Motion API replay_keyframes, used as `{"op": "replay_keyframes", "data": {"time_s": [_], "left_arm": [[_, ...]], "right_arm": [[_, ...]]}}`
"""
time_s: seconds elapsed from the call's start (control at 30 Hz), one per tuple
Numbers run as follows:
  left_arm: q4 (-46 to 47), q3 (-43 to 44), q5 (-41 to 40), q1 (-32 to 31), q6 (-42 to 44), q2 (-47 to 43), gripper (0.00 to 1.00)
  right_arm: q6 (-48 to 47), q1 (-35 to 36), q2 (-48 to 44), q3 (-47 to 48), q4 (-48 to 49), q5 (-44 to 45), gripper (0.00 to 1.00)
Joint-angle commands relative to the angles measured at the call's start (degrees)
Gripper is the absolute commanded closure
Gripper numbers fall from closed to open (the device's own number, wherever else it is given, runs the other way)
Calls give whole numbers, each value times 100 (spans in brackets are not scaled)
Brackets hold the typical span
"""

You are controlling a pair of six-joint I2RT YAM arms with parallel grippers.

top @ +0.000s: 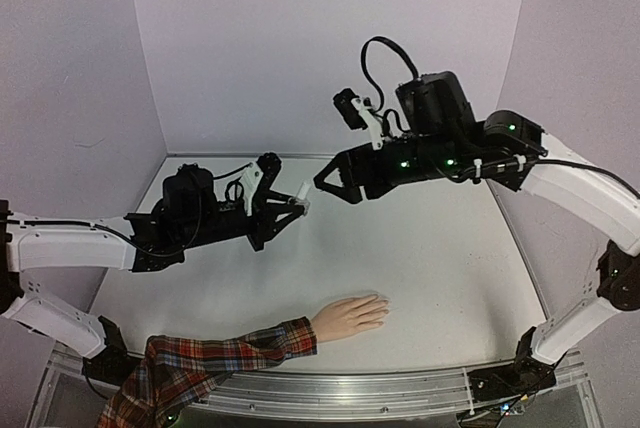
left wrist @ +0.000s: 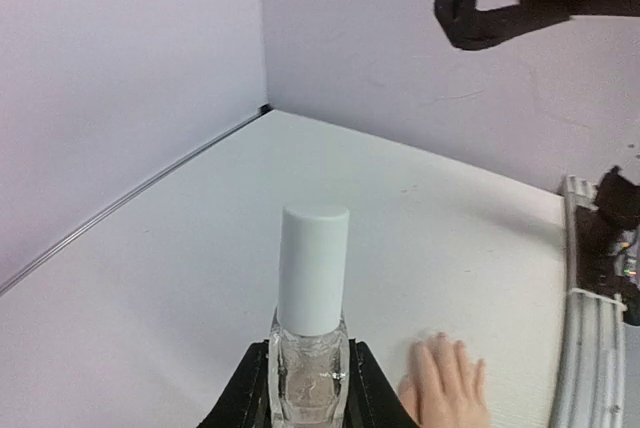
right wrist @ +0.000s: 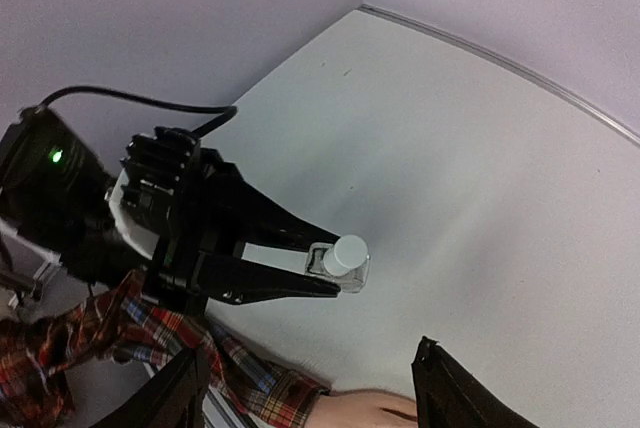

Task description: Paint the nails

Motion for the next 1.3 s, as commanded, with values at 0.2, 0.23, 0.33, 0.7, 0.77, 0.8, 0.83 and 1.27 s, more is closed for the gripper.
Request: {"op": "replay_keyframes", "data": {"time_s": [0.2,0.23,0.33,0.7,0.77,0.8,0.83,1.27], "left_arm": [[168,196,2613,0,-475,-563,100],[156,240,2678,1,-479,-533,100],[73,319,2755,-9,-430,-466,100],[91,295,2771,8,-330,-530,100],[114,286,2789,8,-333,-540,100],[126,279,2789,8,-331,-548,100],[135,273,2788,8,-327,-563,100],[103,259,2781,29,-289,-625,100]], "right_arm": [[-2252,-453,-79,-22,266,-3246,42],[-2255,-457,23,80,269,-3324,42],[-2290,-455,210,292,278,-3498,47],[-2314,-454,515,358,323,-3624,64],[-2302,-456,534,338,331,-3634,68],[-2295,-456,537,318,333,-3646,69],[-2296,-457,532,290,339,-3648,67],[-1836,-493,318,-79,803,-3387,47]]}}
